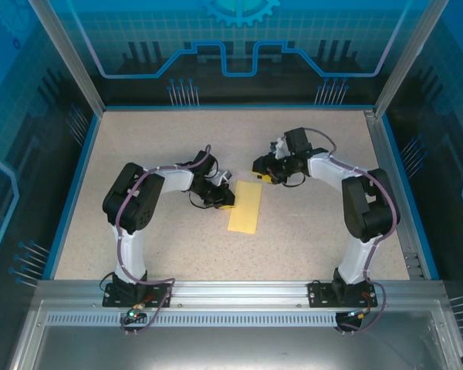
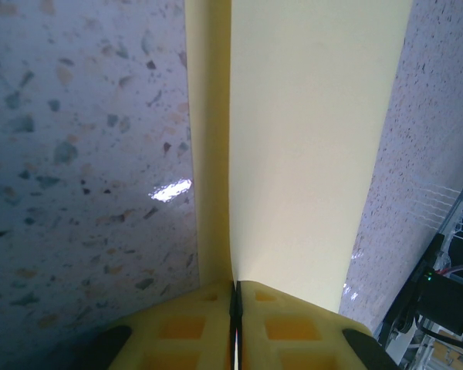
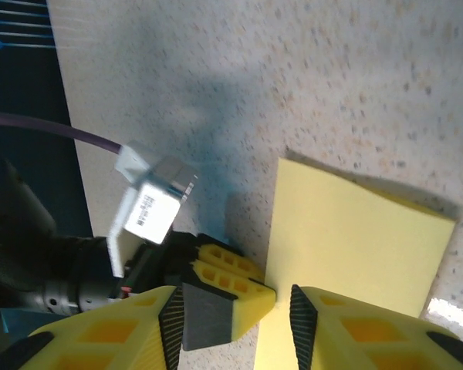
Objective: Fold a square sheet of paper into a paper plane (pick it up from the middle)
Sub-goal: Fold the square sheet of paper in half at the center of the table.
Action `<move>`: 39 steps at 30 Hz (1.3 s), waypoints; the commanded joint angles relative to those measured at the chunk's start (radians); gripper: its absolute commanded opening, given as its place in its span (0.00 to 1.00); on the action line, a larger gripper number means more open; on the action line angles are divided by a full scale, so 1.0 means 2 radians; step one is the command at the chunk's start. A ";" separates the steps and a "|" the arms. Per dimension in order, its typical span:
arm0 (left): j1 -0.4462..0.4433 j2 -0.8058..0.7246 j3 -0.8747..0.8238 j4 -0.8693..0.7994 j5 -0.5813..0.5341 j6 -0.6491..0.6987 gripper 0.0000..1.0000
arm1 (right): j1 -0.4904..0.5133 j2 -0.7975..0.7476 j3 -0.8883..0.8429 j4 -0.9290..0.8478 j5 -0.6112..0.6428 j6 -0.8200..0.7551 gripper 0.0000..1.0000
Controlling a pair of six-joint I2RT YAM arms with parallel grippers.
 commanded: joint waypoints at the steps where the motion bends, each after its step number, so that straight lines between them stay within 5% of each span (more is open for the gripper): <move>1: 0.000 0.023 -0.022 -0.047 -0.047 0.009 0.12 | 0.017 0.011 -0.025 0.006 -0.007 0.022 0.43; 17: 0.000 0.022 -0.024 -0.044 -0.047 0.009 0.13 | 0.043 0.053 -0.071 0.014 0.044 -0.006 0.43; 39: 0.000 0.026 -0.025 -0.046 -0.047 0.012 0.13 | 0.062 -0.009 -0.152 0.093 0.012 0.038 0.43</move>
